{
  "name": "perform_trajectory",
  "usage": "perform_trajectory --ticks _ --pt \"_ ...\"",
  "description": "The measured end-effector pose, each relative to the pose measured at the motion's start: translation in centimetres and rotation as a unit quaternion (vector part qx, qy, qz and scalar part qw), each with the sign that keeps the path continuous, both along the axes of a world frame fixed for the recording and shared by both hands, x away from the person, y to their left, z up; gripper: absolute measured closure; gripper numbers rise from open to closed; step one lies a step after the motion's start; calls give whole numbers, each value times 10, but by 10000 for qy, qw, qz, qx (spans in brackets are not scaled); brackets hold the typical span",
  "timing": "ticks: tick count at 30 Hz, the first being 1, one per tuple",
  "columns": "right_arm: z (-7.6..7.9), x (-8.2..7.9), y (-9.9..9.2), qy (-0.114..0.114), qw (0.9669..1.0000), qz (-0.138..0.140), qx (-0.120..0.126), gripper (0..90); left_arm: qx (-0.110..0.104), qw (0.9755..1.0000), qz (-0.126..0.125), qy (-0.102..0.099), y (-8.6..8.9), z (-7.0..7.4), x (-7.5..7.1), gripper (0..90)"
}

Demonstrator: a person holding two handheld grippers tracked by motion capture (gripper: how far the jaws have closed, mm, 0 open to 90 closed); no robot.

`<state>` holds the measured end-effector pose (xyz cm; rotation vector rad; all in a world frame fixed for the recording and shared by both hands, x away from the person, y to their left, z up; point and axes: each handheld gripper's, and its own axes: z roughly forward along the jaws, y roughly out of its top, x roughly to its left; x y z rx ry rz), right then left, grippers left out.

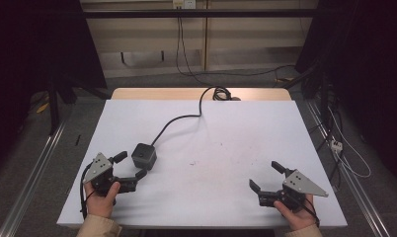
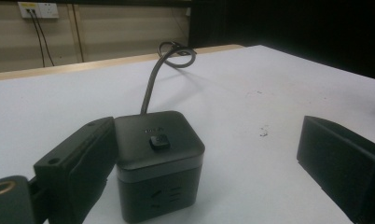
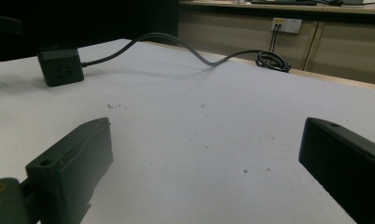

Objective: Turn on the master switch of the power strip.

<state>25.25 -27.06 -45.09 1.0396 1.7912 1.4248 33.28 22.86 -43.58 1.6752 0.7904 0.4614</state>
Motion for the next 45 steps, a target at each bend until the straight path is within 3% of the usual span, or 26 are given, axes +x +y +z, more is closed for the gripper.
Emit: perform_trajectory --ticks 19,29,33,40,45 --pt "0 0 0 -23 10000 1 -22 23 -244 9996 143 73 -5 7 6 90" --pt "1 -2 -2 -45 10000 -19 1 24 -294 9992 185 175 -7 10 10 196" --pt "1 -2 -2 -58 10000 -12 19 25 -342 9990 150 237 -6 12 14 279" --pt "0 -1 -1 -40 10000 11 13 25 -164 9993 15 339 -10 15 18 408" --pt "0 0 0 -60 10000 43 31 29 -219 9989 -28 402 -10 16 20 474"
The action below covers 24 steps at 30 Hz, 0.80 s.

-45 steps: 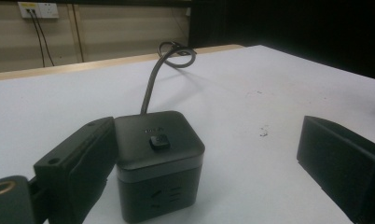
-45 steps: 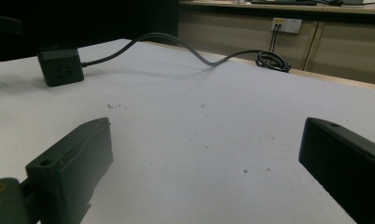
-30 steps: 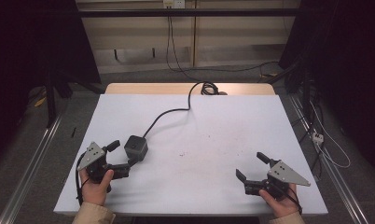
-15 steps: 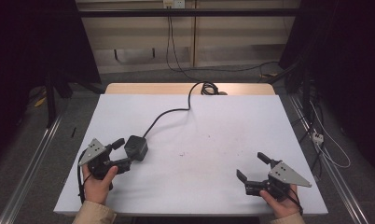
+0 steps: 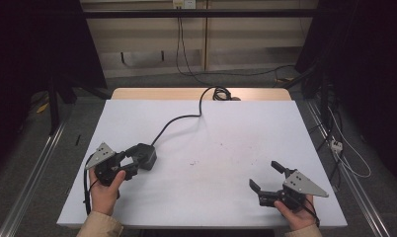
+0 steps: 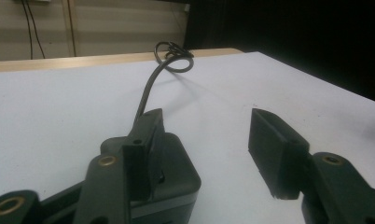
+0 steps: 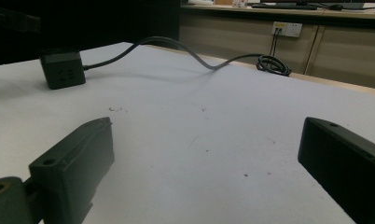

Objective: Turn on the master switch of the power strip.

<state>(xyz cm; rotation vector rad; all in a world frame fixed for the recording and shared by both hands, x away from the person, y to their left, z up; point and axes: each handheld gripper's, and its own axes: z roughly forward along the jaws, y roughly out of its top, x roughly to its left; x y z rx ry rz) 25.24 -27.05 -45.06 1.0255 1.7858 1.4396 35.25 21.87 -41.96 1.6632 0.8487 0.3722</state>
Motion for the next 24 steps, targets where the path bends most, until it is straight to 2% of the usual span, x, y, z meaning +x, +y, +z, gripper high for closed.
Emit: perform_trajectory --ticks 9,13,24 --pt "0 -1 -1 -3 10000 -12 11 30 101 9999 -27 25 -2 3 4 569" --pt "0 -1 -1 -3 10000 -18 7 30 103 9999 -67 117 -2 5 6 633" --pt "0 -1 -1 -5 10000 -9 16 31 141 9997 20 185 -2 5 11 681"
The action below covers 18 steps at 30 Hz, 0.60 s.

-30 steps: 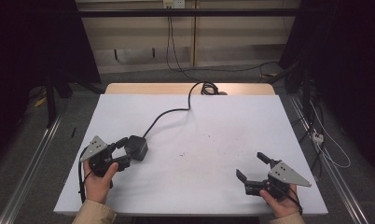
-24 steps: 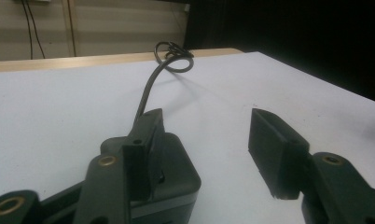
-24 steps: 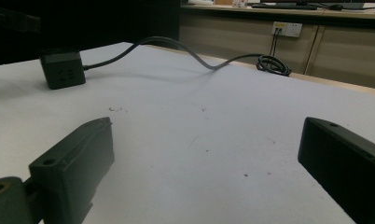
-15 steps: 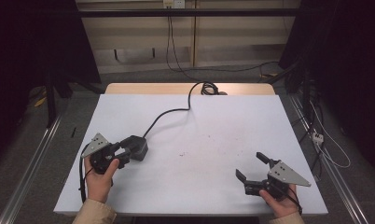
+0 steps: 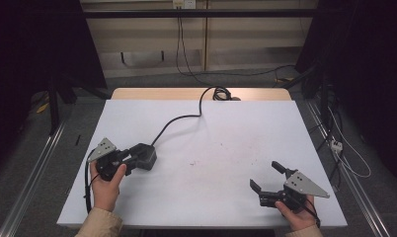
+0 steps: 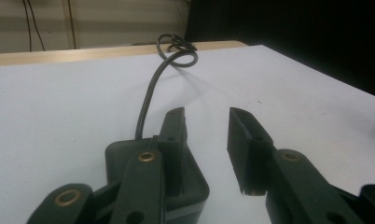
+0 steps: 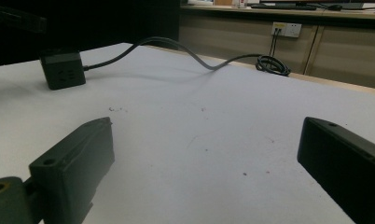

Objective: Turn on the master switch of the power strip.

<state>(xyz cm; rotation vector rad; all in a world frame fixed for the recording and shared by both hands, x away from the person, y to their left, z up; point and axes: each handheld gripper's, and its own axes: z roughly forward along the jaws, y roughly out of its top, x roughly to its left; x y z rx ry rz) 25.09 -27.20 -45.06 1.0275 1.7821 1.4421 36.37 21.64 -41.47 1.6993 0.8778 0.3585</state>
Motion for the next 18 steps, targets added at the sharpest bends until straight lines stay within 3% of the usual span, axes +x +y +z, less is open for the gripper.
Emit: perform_trajectory --ticks 18 --pt "0 0 0 -12 10000 -3 -12 31 133 9999 33 28 -1 1 5 759"
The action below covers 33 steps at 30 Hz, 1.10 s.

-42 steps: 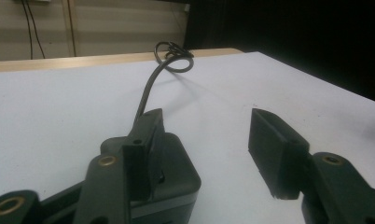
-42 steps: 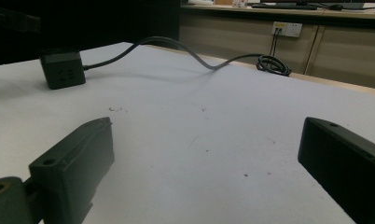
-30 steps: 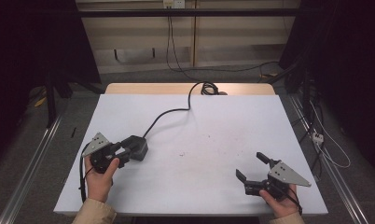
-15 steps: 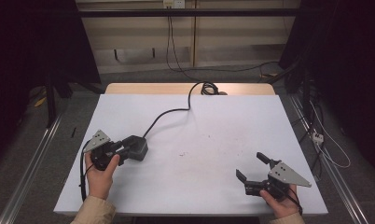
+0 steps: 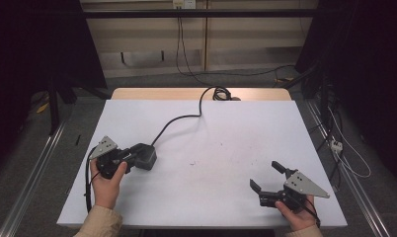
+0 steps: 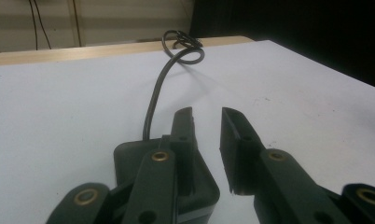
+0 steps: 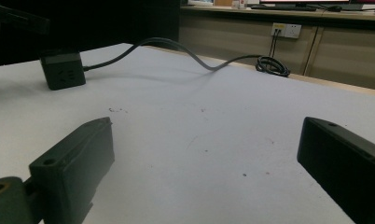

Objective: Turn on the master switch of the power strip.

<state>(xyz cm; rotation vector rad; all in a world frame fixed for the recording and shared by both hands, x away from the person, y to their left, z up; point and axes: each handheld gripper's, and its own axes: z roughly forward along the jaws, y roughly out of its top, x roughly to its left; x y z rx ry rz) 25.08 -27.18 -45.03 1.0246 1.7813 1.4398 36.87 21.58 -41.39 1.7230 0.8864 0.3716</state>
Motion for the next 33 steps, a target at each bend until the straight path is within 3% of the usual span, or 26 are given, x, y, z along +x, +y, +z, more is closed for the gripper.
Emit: perform_trajectory --ticks 33 --pt "1 0 0 -47 10000 9 8 33 169 9998 -20 112 -3 -1 8 900"
